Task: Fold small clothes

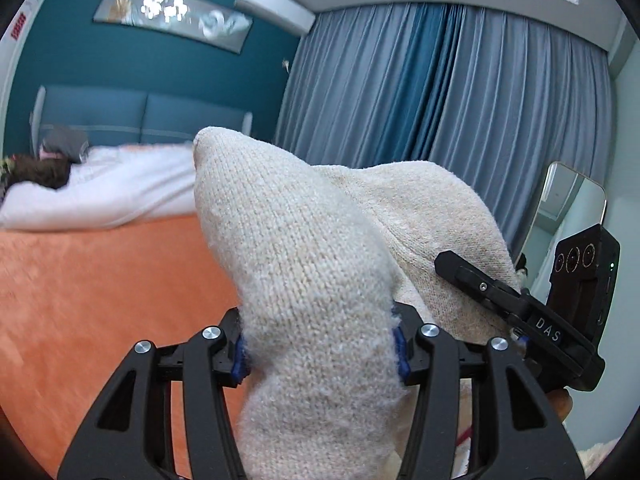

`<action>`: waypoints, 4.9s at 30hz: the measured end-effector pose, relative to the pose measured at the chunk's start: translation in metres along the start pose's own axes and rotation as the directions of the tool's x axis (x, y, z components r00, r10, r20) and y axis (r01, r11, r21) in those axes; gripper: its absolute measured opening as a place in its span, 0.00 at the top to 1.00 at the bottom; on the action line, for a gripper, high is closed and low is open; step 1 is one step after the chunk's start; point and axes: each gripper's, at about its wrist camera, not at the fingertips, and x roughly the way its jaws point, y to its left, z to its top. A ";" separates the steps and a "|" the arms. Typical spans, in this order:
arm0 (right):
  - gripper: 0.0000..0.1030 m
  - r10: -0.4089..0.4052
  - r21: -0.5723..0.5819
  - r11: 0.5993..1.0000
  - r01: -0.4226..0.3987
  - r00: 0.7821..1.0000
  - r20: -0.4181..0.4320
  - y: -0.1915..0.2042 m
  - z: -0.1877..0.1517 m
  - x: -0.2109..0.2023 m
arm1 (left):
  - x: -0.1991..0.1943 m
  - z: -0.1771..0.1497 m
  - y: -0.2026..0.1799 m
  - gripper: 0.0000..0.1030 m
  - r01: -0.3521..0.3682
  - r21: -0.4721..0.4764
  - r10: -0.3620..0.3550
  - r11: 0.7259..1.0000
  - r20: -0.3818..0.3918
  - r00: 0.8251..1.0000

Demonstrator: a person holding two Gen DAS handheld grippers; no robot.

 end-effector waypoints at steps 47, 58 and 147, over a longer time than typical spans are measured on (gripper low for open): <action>0.72 0.064 0.103 0.995 0.007 0.739 -0.670 0.015 -0.259 0.308 | 0.007 -0.200 0.362 0.59 -0.309 -0.533 0.164 0.788 -0.302 0.939; 0.64 -0.098 0.054 0.981 0.189 0.710 -0.698 -0.046 -0.272 0.305 | 0.016 -0.226 0.352 0.57 -0.547 -0.330 0.384 0.769 -0.445 0.809; 0.05 -0.429 -0.309 0.902 0.301 0.698 -0.573 -0.013 -0.400 0.163 | 0.037 -0.356 0.216 0.04 -0.779 0.052 0.715 0.625 -0.438 0.545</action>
